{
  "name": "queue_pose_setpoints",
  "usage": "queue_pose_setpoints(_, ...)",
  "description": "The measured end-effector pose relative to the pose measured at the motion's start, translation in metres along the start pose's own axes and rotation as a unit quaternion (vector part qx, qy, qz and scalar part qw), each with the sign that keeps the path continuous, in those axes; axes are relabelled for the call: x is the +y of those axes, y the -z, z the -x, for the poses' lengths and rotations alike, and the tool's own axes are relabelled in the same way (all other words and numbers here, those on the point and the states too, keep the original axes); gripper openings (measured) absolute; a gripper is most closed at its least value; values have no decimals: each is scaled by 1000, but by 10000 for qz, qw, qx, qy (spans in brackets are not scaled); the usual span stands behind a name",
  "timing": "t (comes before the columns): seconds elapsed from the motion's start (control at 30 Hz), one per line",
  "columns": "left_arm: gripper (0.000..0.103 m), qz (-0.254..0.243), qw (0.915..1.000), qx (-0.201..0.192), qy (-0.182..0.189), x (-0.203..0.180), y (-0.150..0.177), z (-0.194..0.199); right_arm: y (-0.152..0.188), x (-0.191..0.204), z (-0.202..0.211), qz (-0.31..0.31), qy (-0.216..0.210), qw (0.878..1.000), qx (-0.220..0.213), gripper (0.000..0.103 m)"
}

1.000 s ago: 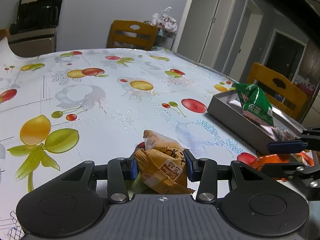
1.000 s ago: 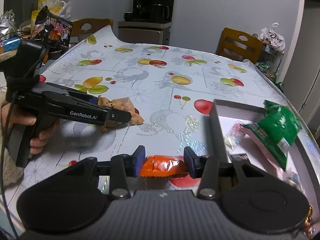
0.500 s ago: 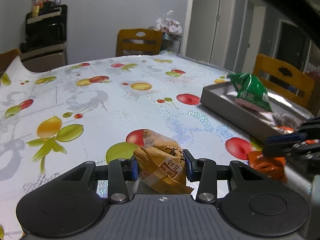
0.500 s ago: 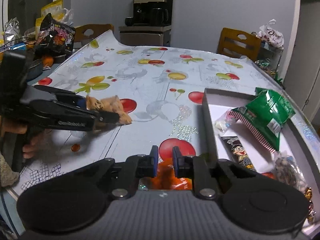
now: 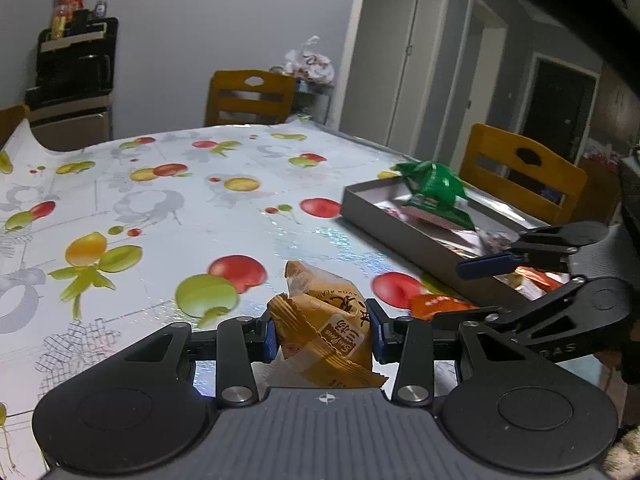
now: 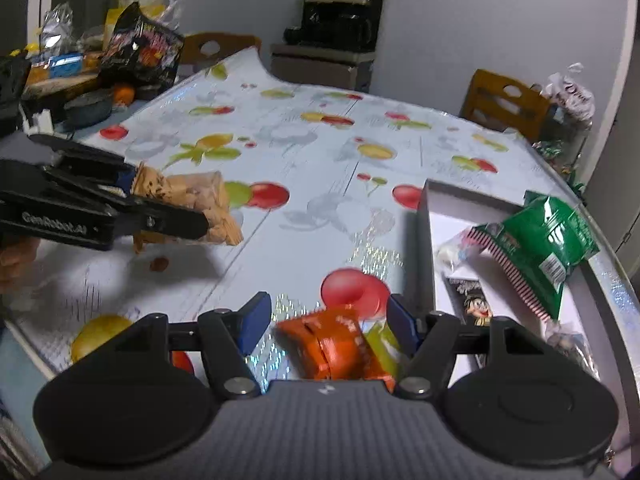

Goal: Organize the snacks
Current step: 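Carry the orange candy and peanut bag over the gray box with both tools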

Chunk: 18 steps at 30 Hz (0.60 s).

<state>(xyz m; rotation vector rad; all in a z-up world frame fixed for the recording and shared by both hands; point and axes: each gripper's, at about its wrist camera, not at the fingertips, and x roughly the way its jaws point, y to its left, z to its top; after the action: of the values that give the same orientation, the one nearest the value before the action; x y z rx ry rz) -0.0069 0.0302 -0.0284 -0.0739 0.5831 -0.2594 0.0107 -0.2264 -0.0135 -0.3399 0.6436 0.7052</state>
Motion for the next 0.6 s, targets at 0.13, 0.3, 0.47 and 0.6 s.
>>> queue_pose_setpoints(0.13, 43, -69, 9999, 25, 91, -7, 0, -1, 5, -4, -6, 8, 17, 9997, 227, 65)
queue_pose_setpoints(0.3, 43, -54, 9998, 77, 171, -10, 1, -4, 11, -6, -13, -63, -41, 9992, 395, 64)
queue_pose_setpoints(0.47, 43, -63, 9998, 105, 178, -12, 2, -5, 16, -1, -14, 8, -144, 9991, 405, 50)
queue_pose_setpoints(0.6, 43, -77, 9997, 121, 178, -13, 1, -6, 17, 0, -14, 3, -91, 9994, 338, 44)
